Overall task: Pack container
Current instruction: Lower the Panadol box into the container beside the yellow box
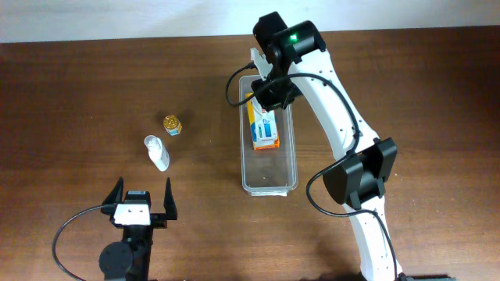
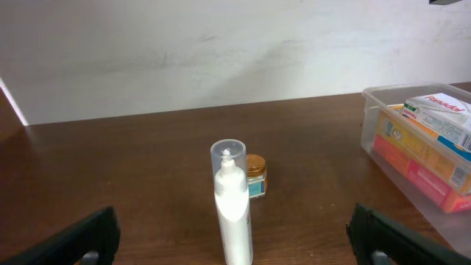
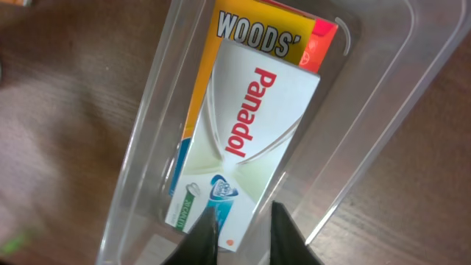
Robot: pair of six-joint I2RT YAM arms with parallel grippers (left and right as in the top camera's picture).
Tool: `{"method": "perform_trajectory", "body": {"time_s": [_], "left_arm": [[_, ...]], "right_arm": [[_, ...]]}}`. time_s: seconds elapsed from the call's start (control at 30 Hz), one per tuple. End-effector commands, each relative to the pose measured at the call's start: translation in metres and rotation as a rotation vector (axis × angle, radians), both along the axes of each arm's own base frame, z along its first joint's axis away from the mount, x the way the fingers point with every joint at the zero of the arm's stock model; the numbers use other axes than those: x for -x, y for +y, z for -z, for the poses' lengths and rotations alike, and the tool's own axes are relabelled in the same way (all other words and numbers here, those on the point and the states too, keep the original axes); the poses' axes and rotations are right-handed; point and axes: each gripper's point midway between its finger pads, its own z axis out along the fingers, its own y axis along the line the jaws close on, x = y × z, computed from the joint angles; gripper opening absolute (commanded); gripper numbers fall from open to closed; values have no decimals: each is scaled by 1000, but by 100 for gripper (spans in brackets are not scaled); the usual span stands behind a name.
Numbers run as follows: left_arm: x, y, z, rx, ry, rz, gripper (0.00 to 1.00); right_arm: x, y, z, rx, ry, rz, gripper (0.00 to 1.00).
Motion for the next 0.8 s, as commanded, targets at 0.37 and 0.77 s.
{"method": "perform_trajectory", "body": {"time_s": [0.37, 0.77], "left_arm": [[0, -1, 2, -9, 0, 9, 99], [0, -1, 2, -9, 0, 9, 99]], "right_arm": [[18, 43, -7, -26, -29, -109, 4], [18, 51, 17, -12, 7, -121, 4]]}}
